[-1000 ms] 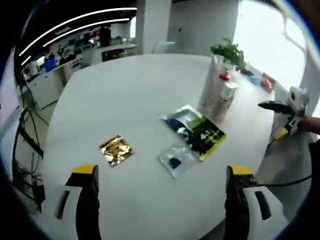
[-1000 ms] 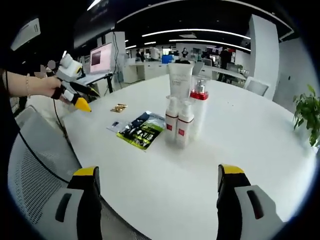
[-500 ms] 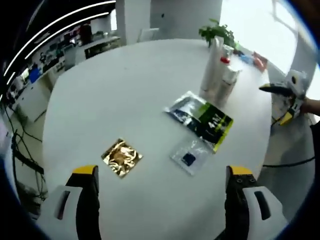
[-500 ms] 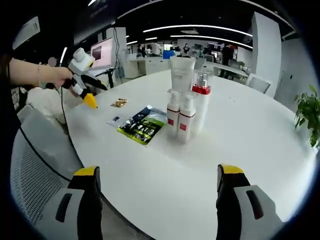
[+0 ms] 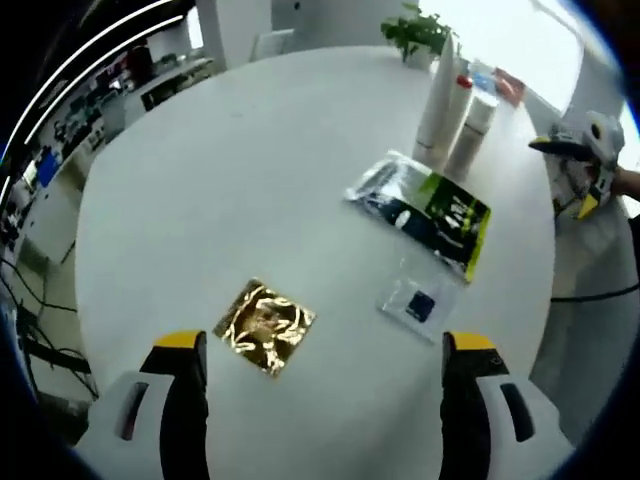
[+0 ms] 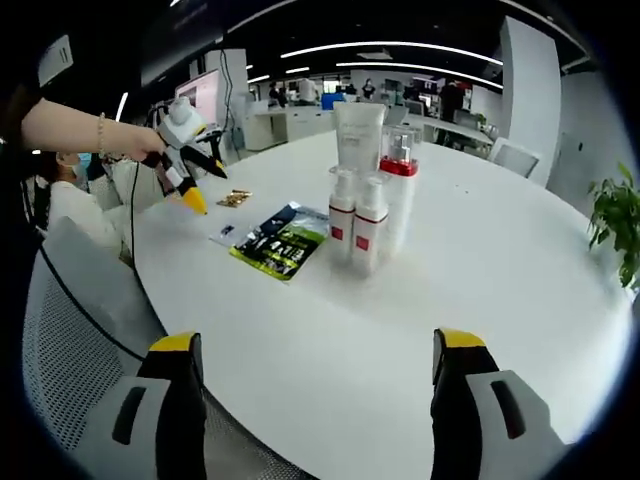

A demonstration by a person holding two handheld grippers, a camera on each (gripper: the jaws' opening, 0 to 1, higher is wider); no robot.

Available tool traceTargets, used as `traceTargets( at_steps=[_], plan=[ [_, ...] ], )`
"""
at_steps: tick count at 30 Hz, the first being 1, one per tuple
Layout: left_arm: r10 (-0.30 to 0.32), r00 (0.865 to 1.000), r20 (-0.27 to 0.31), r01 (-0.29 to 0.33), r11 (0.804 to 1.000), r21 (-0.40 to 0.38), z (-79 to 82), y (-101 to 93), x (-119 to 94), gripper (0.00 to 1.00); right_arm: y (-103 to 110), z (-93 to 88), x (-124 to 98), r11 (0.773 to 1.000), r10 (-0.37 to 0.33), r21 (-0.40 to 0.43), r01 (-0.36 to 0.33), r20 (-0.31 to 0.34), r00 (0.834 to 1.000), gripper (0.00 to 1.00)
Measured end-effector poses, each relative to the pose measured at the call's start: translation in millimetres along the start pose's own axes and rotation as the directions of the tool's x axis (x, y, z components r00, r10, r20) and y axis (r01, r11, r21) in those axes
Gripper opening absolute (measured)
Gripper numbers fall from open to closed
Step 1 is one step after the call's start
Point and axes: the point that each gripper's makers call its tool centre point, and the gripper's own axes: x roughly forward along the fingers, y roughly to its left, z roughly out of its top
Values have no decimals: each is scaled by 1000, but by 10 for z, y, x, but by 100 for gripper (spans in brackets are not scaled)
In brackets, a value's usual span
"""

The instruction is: Arrange the skincare products in the storage area until every visible bottle or jar stands upright without overlapping.

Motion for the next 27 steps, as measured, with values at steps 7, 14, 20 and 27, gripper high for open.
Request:
traceTargets(
  at_steps=[7,14,20,27],
  plan=[
    [-12,999,-31,15,997,77,-6,202,116,81,1,-62,16,1000,-6,-11,6,-37,999,94],
    [-34,996,-85,47,988,149,-22,311,246,77,30,-110,36,1000,1,-29,-3,-70,998,95],
    [-67,989,-133,93,974,206,-50,366,301,68,27,-134,45,1000,-3,-27,0,-84,996,95],
    [-81,985,-155,115,967,226,-91,427,366,62,16,-143,43,1000,-11,-23,9,-87,996,94]
  ],
)
